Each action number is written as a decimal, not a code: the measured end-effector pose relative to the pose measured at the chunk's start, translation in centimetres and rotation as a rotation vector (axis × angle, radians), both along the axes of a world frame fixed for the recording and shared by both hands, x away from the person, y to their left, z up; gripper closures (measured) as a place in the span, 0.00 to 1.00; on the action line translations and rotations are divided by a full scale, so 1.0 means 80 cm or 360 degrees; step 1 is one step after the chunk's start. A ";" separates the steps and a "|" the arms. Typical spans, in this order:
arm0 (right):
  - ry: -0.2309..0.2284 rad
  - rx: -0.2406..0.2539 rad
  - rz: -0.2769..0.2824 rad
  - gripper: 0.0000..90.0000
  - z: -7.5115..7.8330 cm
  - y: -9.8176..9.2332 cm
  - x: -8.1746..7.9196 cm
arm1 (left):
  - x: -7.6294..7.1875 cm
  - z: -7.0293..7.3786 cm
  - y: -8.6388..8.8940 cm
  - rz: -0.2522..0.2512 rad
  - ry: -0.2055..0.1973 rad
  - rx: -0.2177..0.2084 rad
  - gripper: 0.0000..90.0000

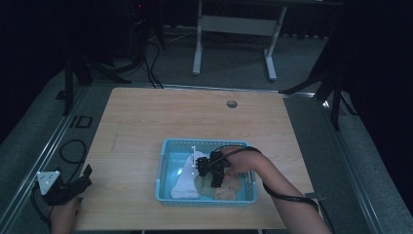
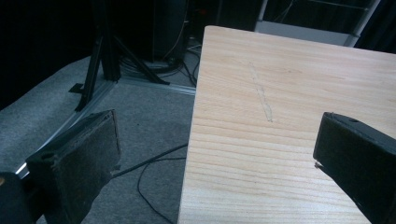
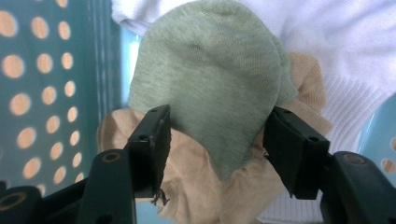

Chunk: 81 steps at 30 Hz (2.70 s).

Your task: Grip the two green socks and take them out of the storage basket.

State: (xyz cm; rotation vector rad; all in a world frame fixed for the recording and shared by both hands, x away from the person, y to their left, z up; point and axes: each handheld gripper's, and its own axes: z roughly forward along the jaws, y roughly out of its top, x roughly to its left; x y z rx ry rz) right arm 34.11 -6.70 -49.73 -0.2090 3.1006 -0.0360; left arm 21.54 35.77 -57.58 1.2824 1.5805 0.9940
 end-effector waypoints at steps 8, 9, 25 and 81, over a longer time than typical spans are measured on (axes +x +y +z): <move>-0.0073 -0.0022 -0.0010 0.74 -0.003 0.005 -0.004 | 0.000 0.000 0.000 0.0002 0.0001 0.0000 0.01; -0.0068 -0.0022 -0.0007 0.78 -0.002 0.006 -0.005 | 0.000 0.000 0.000 0.0002 0.0004 0.0001 0.01; -0.0106 0.0050 0.0043 0.93 0.050 0.011 -0.017 | 0.000 0.000 0.000 -0.0002 0.0010 -0.0003 0.01; -0.0190 0.0251 -0.0327 0.93 0.173 -0.197 -0.032 | 0.002 0.000 0.001 0.0009 0.0029 -0.0009 0.01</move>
